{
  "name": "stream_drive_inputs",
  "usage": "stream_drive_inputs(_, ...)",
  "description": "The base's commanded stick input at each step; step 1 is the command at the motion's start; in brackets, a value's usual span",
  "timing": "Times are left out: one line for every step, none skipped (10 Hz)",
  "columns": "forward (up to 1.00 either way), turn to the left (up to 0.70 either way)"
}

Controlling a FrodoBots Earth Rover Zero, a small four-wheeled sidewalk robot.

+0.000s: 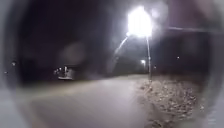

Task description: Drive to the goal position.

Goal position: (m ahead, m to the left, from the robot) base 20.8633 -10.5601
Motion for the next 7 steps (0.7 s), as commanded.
stream_drive_inputs(1.0,0.0)
stream_drive_inputs(1.0,0.0)
stream_drive_inputs(1.0,0.0)
stream_drive_inputs(1.0,0.0)
stream_drive_inputs(1.0,0.0)
stream_drive_inputs(1.0,-0.23)
stream_drive_inputs(1.0,-0.39)
